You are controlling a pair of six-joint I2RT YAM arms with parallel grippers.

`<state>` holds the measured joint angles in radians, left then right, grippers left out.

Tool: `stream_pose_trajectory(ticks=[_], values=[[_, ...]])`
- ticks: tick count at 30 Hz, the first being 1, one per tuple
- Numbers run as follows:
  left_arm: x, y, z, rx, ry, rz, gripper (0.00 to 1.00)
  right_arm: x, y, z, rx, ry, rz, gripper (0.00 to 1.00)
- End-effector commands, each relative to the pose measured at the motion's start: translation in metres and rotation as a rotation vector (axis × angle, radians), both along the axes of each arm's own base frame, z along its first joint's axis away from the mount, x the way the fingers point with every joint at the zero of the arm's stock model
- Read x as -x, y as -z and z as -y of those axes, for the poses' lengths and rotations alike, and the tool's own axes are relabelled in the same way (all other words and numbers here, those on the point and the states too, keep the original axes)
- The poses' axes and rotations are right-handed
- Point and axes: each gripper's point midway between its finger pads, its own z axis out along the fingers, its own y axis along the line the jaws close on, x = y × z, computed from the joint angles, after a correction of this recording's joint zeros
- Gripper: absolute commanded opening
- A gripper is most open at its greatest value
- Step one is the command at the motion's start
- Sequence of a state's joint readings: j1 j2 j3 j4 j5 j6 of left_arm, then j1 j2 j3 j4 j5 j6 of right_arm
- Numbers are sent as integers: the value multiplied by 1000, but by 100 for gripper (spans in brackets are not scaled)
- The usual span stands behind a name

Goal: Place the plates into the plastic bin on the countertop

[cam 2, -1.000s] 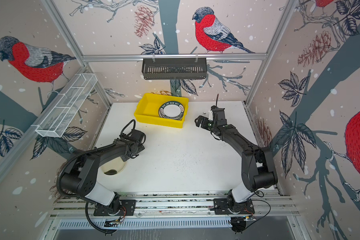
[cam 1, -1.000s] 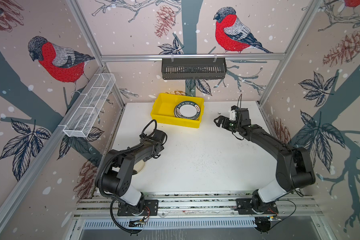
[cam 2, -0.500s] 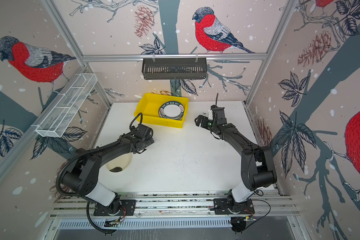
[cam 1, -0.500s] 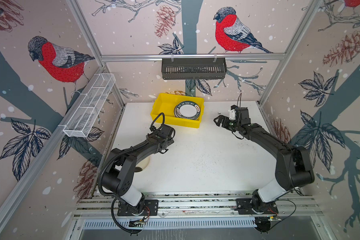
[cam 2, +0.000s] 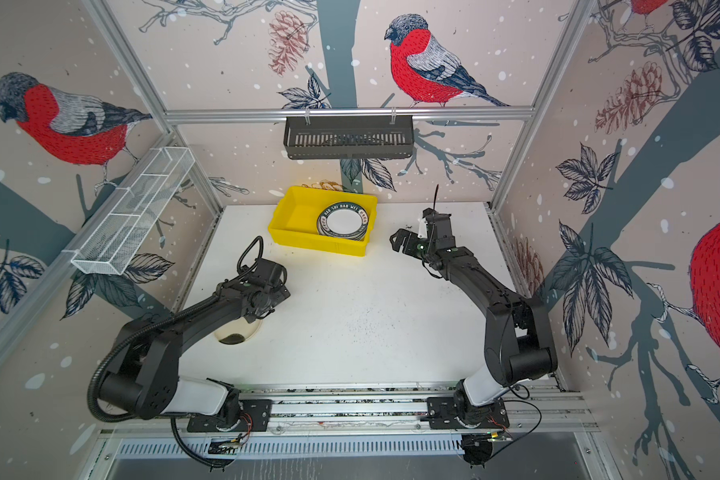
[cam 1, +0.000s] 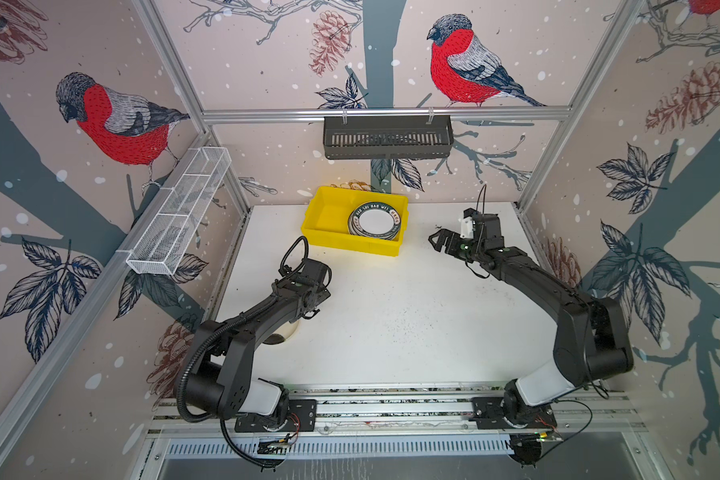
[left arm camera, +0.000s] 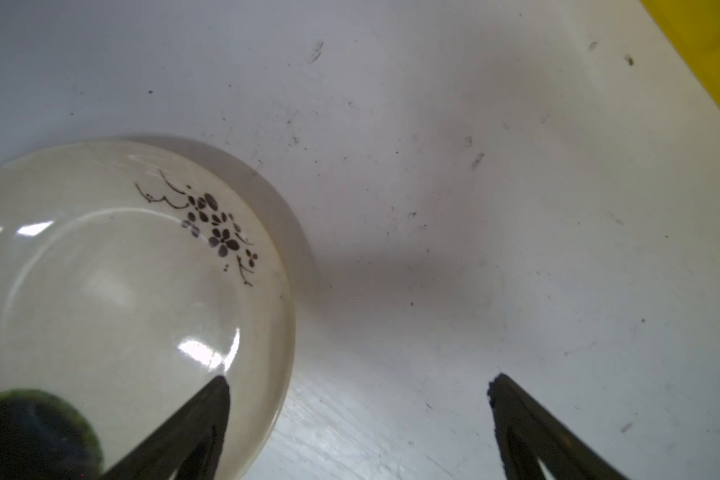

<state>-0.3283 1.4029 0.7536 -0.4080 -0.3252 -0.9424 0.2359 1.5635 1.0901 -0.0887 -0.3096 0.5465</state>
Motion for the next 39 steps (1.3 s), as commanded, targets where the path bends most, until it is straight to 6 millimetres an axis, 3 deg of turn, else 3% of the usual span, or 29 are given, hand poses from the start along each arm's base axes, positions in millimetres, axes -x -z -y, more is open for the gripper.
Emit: stream_pose_trajectory(ticks=[1,4,10,18,22,39], values=[[-2,-6,-8,-20,-18,30,95,0,-3,3,11,4,2,100],[8,1,-21,-50,-48,-28,91,0,-2,2,5,4,3,99],[24,16,-28,-54,-68,-102,86,1,-3,2,2,4,0,99],[40,34,-37,-20,-134,-116,90,3,-8,4,11,4,13,99],[31,41,-20,42,-37,-92,96,4,-11,4,11,3,17,99],[14,43,37,318,160,81,97,5,-15,4,15,12,19,99]])
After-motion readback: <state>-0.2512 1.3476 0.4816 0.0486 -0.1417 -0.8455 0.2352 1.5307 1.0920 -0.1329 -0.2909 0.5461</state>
